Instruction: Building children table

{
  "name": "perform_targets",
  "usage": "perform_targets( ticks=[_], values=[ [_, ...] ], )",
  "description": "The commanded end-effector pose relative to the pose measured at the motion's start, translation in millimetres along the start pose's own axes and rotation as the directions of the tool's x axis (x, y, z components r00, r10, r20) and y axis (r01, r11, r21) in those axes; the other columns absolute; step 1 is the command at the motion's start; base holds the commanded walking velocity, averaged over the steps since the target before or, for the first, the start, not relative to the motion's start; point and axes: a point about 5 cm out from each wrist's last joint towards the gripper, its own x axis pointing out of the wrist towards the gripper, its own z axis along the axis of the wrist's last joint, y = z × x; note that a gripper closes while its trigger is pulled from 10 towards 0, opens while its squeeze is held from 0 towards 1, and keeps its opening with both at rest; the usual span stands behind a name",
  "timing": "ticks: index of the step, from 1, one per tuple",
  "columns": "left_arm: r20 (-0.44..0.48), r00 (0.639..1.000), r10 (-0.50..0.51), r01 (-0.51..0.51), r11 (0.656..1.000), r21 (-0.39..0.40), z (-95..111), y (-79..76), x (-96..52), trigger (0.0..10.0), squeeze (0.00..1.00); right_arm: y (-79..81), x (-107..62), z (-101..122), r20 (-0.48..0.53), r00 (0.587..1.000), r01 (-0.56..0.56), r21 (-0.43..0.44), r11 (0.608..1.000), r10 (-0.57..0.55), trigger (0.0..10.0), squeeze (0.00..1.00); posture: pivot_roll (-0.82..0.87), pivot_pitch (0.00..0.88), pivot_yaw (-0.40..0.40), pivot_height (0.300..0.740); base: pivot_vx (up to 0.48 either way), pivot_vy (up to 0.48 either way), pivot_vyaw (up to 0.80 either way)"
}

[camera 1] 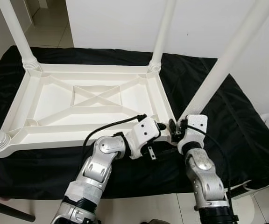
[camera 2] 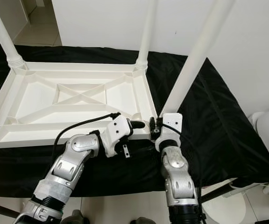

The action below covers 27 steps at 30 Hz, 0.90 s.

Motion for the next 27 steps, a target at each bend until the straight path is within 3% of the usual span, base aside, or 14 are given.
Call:
perform_targets(
  ticks=[1, 4, 7, 8, 9, 10, 15, 23, 27],
  values=[
    [0.003, 0.991, 0.136, -0.136, 0.991, 0.008, 0.7, 5.3, 3.3, 10.0, 0.0, -0.1, -3.5, -6.6, -0.04, 0.998, 0.057, 0.032, 0.998, -0.055, 10.0, 0.0, 0.01, 0.0, -0.065, 0.74, 0.0, 0.0, 0.0],
    [0.008, 0.992, 0.128, -0.128, 0.992, 0.007, 1.6, 3.3, 4.5, 10.0, 0.0, 7.8, -5.2, -4.4, -0.034, 0.998, 0.053, 0.053, 0.997, -0.051, 10.0, 0.0, 0.0, 0.0, -0.061, 0.74, 0.0, 0.0, 0.0],
    [0.007, 0.993, 0.119, -0.119, 0.993, 0.009, 0.8, 1.6, 4.2, 10.0, 0.0, 5.9, -5.8, -2.2, -0.026, 0.998, 0.051, 0.046, 0.998, -0.05, 10.0, 0.0, 0.0, 0.0, -0.062, 0.74, 0.0, 0.0, 0.0],
    [0.005, 0.993, 0.118, -0.118, 0.993, 0.009, 0.4, 1.5, 3.8, 10.0, 0.0, 2.8, -6.2, -2.0, -0.025, 0.998, 0.062, 0.039, 0.997, -0.061, 10.0, 0.78, 0.0, 0.0, -0.062, 0.74, 0.0, 0.0, 0.0],
    [0.005, 0.993, 0.118, -0.118, 0.993, 0.009, 0.4, 1.5, 3.8, 10.0, 0.0, 2.8, -6.2, -2.0, -0.025, 0.998, 0.062, 0.039, 0.997, -0.061, 10.0, 0.78, 0.0, 0.0, -0.062, 0.74, 0.0, 0.0, 0.0],
    [0.004, 0.993, 0.119, -0.119, 0.993, 0.01, 0.2, 1.8, 3.3, 10.0, 0.0, 1.5, -6.8, -2.2, -0.024, 0.998, 0.056, 0.043, 0.997, -0.055, 10.0, 1.0, 0.0, 0.0, -0.065, 0.74, 0.0, 0.0, 0.0],
    [0.003, 0.993, 0.121, -0.121, 0.993, 0.009, 0.1, 2.6, 2.5, 10.0, 0.0, 0.1, -8.8, -1.1, -0.019, 0.998, 0.058, 0.047, 0.997, -0.057, 10.0, 1.0, 0.01, 0.0, -0.067, 0.74, 0.0, 0.0, 0.0],
    [-0.008, 0.993, 0.122, -0.121, 0.992, 0.021, -2.2, 1.5, 0.0, 10.0, 0.0, -15.5, -13.1, -0.2, -0.012, 0.999, 0.032, 0.048, 0.998, -0.032, 10.0, 1.0, 0.01, 0.0, -0.069, 0.74, 0.0, 0.0, 0.0],
    [-0.009, 0.992, 0.123, -0.122, 0.992, 0.022, -2.1, 2.0, 0.2, 10.0, 0.0, -14.7, -13.6, 0.4, -0.004, 0.998, -0.064, 0.045, 0.997, 0.064, 10.0, 1.0, 0.0, 0.0, -0.066, 0.74, 0.0, 0.0, 0.0]
  ],
)
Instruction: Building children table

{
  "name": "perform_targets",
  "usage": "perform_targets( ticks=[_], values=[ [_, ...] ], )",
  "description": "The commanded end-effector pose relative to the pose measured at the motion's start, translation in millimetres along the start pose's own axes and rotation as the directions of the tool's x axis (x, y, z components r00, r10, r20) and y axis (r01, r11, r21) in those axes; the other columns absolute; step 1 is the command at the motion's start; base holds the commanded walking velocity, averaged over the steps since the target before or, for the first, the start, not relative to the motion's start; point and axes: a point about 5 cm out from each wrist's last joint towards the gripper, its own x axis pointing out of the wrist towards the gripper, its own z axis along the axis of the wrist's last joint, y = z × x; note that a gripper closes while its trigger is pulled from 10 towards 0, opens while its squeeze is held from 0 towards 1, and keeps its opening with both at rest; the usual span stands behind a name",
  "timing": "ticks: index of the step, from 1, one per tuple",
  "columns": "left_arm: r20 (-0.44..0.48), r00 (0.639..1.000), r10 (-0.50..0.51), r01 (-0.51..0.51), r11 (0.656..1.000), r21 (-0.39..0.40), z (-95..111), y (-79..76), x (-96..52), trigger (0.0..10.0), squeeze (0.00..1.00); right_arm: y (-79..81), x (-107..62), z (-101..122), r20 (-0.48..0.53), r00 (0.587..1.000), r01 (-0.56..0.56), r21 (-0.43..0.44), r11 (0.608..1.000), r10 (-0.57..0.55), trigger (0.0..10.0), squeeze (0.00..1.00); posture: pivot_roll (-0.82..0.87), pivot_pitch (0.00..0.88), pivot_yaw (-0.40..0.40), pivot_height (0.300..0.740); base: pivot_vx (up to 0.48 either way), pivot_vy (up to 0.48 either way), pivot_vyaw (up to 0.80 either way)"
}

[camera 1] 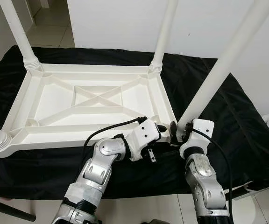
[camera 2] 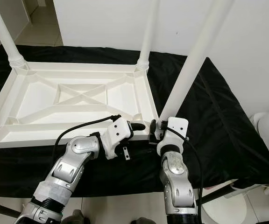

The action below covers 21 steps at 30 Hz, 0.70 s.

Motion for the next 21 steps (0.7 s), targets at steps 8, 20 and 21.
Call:
perform_targets(
  ticks=[8, 20, 21],
  values=[
    [-0.004, 0.992, 0.127, -0.127, 0.992, 0.019, 1.2, 6.1, 2.1, 10.0, 0.0, -16.8, 4.0, 6.1, 0.036, 0.971, -0.232, -0.079, 0.97, 0.235, 10.0, 0.0, 0.0, 0.0, -0.061, 0.74, 0.0, 0.0, 0.0],
    [0.001, 0.99, 0.139, -0.139, 0.99, 0.023, 3.2, 8.4, 2.3, 10.0, 0.0, -16.7, 25.2, 15.1, -0.003, 0.867, -0.49, -0.186, 0.852, 0.498, 10.0, 0.0, 0.01, 0.0, -0.063, 0.74, 0.0, 0.0, 0.0],
    [0.002, 0.99, 0.141, -0.141, 0.99, 0.023, 3.6, 8.8, 2.2, 10.0, 0.0, -15.5, 27.7, 14.9, -0.013, 0.852, -0.515, -0.204, 0.833, 0.524, 10.0, 0.0, 0.02, 0.0, -0.066, 0.74, 0.0, 0.0, 0.0]
  ],
)
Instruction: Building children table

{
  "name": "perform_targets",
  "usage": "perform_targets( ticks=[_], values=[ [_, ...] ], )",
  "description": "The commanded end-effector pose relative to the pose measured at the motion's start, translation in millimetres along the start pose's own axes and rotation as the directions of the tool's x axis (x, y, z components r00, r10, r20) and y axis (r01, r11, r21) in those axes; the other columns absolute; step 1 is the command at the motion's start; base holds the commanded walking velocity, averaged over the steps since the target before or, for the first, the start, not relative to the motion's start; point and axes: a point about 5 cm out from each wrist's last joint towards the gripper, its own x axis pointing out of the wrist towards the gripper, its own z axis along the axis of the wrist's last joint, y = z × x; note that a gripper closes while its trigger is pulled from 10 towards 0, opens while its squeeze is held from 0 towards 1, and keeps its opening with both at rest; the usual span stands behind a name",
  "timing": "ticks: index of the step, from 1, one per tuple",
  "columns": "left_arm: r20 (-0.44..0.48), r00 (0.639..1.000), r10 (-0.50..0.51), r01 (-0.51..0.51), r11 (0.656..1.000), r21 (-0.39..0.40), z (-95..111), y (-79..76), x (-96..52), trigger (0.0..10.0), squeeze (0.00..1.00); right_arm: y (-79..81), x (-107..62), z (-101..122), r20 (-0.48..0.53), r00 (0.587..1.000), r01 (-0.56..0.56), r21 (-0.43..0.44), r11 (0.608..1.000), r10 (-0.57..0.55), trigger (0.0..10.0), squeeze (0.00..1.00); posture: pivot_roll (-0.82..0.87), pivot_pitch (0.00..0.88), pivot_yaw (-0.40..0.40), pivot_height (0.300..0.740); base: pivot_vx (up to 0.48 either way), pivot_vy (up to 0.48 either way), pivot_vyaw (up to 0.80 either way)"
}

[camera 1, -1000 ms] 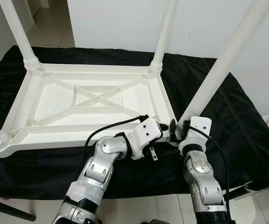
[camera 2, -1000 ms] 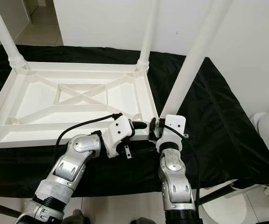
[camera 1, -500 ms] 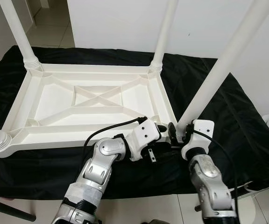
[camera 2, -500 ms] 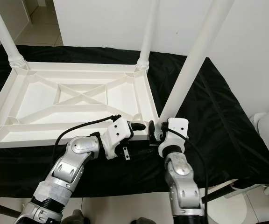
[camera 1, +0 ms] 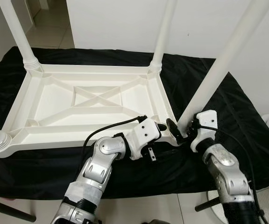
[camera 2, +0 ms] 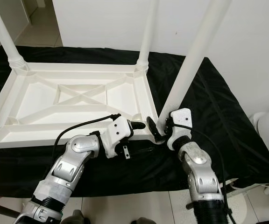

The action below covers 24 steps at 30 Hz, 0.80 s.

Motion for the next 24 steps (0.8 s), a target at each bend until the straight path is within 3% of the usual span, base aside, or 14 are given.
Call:
perform_targets(
  ticks=[1, 2, 3, 5, 6, 16, 17, 18, 19, 24],
  values=[
    [-0.005, 0.989, 0.147, -0.147, 0.989, 0.013, 1.2, 7.9, 1.0, 10.0, 0.0, 0.3, 3.1, -4.8, -0.023, 0.998, -0.063, -0.013, 0.998, 0.063, 10.0, 0.0, 0.02, 0.0, -0.066, 0.74, 0.0, 0.0, 0.0],
    [-0.005, 0.989, 0.147, -0.147, 0.989, 0.013, 1.2, 7.9, 1.0, 10.0, 0.0, 0.3, 3.1, -4.8, -0.023, 0.998, -0.063, -0.013, 0.998, 0.063, 10.0, 0.0, 0.02, 0.0, -0.066, 0.74, 0.0, 0.0, 0.0],
    [-0.004, 0.988, 0.153, -0.153, 0.988, 0.015, 2.0, 9.0, 0.6, 10.0, 0.0, 0.7, 4.6, -7.2, -0.035, 0.996, -0.088, -0.019, 0.996, 0.088, 3.2, 0.0, 0.03, 0.0, -0.069, 0.74, 0.0, 0.0, 0.0],
    [-0.004, 0.988, 0.153, -0.153, 0.988, 0.015, 2.0, 9.0, 0.6, 10.0, 0.0, 0.7, 4.6, -7.2, -0.035, 0.996, -0.088, -0.019, 0.996, 0.088, 3.2, 0.0, 0.03, 0.0, -0.069, 0.74, 0.0, 0.0, 0.0],
    [-0.003, 0.987, 0.159, -0.159, 0.987, 0.016, 2.5, 10.0, -0.1, 10.0, 0.0, 1.2, 5.5, -10.0, -0.049, 0.992, -0.115, -0.013, 0.993, 0.114, 0.0, 0.0, 0.04, 0.0, -0.072, 0.74, 0.0, 0.0, 0.0],
    [-0.007, 0.985, 0.172, -0.172, 0.985, 0.019, 2.3, 11.0, -3.1, 10.0, 0.0, -0.5, 4.0, -21.0, -0.083, 0.982, -0.168, 0.011, 0.986, 0.169, 0.0, 0.0, 0.04, 0.0, -0.076, 0.74, 0.0, 0.0, 0.0],
    [-0.007, 0.985, 0.172, -0.172, 0.985, 0.017, 2.3, 10.5, -3.1, 10.0, 0.0, -1.5, 3.1, -22.4, -0.085, 0.985, -0.148, 0.019, 0.989, 0.149, 4.8, 0.0, 0.04, 0.0, -0.077, 0.74, 0.0, 0.0, 0.0],
    [-0.007, 0.985, 0.172, -0.172, 0.985, 0.017, 2.3, 10.5, -3.1, 10.0, 0.0, -1.5, 3.1, -22.4, -0.085, 0.985, -0.148, 0.019, 0.989, 0.149, 4.8, 0.0, 0.04, 0.0, -0.077, 0.74, 0.0, 0.0, 0.0],
    [-0.008, 0.985, 0.171, -0.171, 0.985, 0.017, 2.2, 10.2, -3.1, 10.0, 0.0, -2.3, 2.5, -22.7, -0.081, 0.988, -0.127, 0.031, 0.991, 0.129, 10.0, 0.0, 0.04, 0.0, -0.075, 0.74, 0.0, 0.0, 0.0],
    [-0.008, 0.986, 0.169, -0.169, 0.985, 0.016, 2.1, 10.0, -3.0, 10.0, 0.0, -5.6, 2.7, -23.3, -0.088, 0.995, -0.048, 0.044, 0.998, 0.052, 10.0, 0.0, 0.03, 0.0, -0.07, 0.74, 0.0, 0.0, 0.0]
  ],
)
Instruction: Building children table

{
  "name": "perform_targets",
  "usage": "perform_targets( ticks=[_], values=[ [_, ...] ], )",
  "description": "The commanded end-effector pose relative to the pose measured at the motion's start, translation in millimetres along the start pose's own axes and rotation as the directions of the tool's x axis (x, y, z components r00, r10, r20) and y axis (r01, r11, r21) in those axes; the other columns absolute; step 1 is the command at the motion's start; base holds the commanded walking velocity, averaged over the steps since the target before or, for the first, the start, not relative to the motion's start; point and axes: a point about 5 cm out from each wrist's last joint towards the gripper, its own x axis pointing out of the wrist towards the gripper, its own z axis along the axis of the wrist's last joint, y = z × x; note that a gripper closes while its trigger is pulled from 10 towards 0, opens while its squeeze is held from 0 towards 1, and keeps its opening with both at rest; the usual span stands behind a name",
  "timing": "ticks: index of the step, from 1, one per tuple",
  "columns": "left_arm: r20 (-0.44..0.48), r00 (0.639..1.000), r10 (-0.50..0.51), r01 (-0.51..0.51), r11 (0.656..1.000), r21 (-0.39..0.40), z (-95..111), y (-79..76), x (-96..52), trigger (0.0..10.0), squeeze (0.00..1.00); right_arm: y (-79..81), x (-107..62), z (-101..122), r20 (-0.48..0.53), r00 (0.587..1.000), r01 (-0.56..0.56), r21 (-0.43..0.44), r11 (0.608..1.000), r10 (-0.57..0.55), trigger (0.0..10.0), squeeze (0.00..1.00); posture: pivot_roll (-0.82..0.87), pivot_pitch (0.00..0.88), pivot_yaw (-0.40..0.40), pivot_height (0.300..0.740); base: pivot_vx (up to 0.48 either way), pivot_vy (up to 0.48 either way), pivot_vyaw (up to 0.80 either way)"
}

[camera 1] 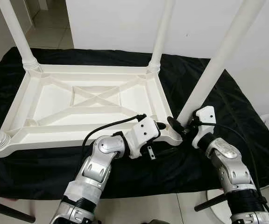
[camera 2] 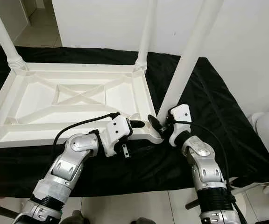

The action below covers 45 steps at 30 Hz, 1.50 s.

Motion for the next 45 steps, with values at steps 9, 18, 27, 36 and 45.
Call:
perform_targets(
  ticks=[9, 18, 27, 36, 45],
  values=[
    [-0.008, 0.99, 0.144, -0.144, 0.99, 0.007, 0.4, 5.3, 1.5, 10.0, 0.0, 12.6, 3.6, -8.9, -0.074, 0.957, 0.287, 0.101, 0.953, -0.281, 10.0, 0.0, 0.02, 0.0, -0.064, 0.74, 0.0, 0.0, 0.0],
    [-0.008, 0.991, 0.136, -0.136, 0.991, 0.003, -0.2, 3.4, 2.7, 10.0, 0.0, 18.0, 4.9, -1.9, -0.104, 0.854, 0.52, 0.157, 0.84, -0.509, 10.0, 0.0, 0.01, 0.0, -0.064, 0.74, 0.0, 0.0, 0.0],
    [-0.007, 0.99, 0.14, -0.14, 0.99, 0.0, -0.2, 3.0, 3.2, 10.0, 0.0, 35.0, 9.5, 0.7, -0.143, 0.739, 0.674, 0.178, 0.717, -0.659, 10.0, 0.0, 0.02, 0.0, -0.07, 0.74, 0.0, 0.0, 0.0],
    [-0.008, 0.99, 0.142, -0.142, 0.99, -0.005, -1.2, 1.9, 2.8, 10.0, 0.0, 37.4, 6.8, 6.8, -0.125, 0.734, 0.678, 0.199, 0.708, -0.668, 10.0, 1.0, 0.01, 0.0, -0.075, 0.74, 0.0, 0.0, 0.0],
    [-0.011, 0.989, 0.145, -0.145, 0.989, -0.002, -2.2, 1.9, 1.8, 10.0, 0.0, 26.3, -7.4, 0.4, -0.113, 0.778, 0.627, 0.197, 0.754, -0.618, 10.0, 1.0, 0.02, 0.0, -0.079, 0.74, 0.0, 0.0, 0.0]
  ],
)
